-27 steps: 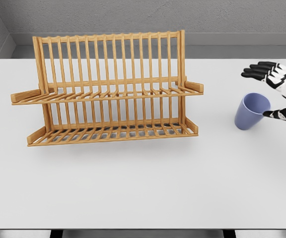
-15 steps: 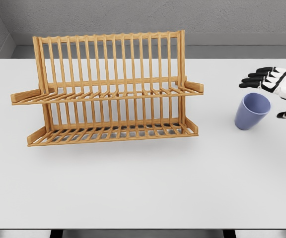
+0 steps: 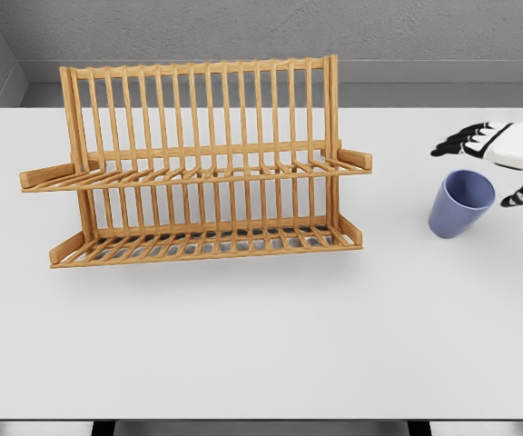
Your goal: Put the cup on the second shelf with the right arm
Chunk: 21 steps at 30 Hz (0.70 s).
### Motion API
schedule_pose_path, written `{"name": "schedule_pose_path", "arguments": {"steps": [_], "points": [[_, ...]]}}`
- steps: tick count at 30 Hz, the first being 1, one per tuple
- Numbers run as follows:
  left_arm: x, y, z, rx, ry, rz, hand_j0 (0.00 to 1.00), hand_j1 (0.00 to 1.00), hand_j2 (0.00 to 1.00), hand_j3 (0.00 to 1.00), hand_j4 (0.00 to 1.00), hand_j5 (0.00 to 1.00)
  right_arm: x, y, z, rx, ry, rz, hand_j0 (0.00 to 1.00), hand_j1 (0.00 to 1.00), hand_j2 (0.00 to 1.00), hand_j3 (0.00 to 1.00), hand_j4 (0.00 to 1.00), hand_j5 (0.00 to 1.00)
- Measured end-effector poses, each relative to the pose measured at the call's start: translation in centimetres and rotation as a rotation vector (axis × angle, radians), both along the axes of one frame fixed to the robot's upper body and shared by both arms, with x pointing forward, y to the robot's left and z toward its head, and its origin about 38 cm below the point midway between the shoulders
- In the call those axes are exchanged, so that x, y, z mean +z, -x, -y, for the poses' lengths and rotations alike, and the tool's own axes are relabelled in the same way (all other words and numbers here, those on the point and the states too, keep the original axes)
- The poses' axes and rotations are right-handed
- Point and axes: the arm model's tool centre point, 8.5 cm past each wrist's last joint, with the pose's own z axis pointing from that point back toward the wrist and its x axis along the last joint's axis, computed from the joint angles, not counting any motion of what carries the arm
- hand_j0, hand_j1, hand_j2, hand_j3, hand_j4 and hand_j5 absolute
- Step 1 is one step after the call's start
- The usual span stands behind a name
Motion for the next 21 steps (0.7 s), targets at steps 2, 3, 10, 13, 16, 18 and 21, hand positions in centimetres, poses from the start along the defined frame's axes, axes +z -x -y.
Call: {"name": "schedule_pose_path", "arguments": {"steps": [2, 3, 10, 13, 16, 18, 21], "points": [[0.0, 0.0, 0.0, 0.000, 0.000, 0.000, 1.00, 1.00, 1.00, 1.00, 1.00, 1.00, -0.5, -0.1, 0.2, -0.008, 0.003, -0.016, 1.00, 1.00, 1.00, 1.00, 1.00, 1.00], [0.0, 0.0, 0.0, 0.000, 0.000, 0.000, 1.00, 1.00, 1.00, 1.00, 1.00, 1.00, -0.9, -0.1, 0.3, -0.011, 0.006, -0.025, 1.00, 1.00, 1.00, 1.00, 1.00, 1.00], [0.0, 0.0, 0.0, 0.000, 0.000, 0.000, 1.00, 1.00, 1.00, 1.00, 1.00, 1.00, -1.5, -1.2, 0.7, -0.034, 0.033, -0.042, 1.00, 1.00, 1.00, 1.00, 1.00, 1.00], [0.0, 0.0, 0.0, 0.000, 0.000, 0.000, 1.00, 1.00, 1.00, 1.00, 1.00, 1.00, -2.7, -1.7, 0.4, -0.034, 0.053, -0.064, 1.00, 1.00, 1.00, 1.00, 1.00, 1.00], [0.0, 0.0, 0.0, 0.000, 0.000, 0.000, 1.00, 1.00, 1.00, 1.00, 1.00, 1.00, -3.3, -2.3, 0.6, -0.047, 0.074, -0.072, 1.00, 1.00, 1.00, 1.00, 1.00, 1.00], [0.0, 0.0, 0.0, 0.000, 0.000, 0.000, 1.00, 1.00, 1.00, 1.00, 1.00, 1.00, -4.3, -2.4, 0.6, -0.052, 0.086, -0.095, 1.00, 1.00, 1.00, 1.00, 1.00, 1.00], [0.0, 0.0, 0.0, 0.000, 0.000, 0.000, 1.00, 1.00, 1.00, 1.00, 1.00, 1.00, -5.1, -2.5, 0.7, -0.055, 0.093, -0.112, 1.00, 1.00, 1.00, 1.00, 1.00, 1.00]]}}
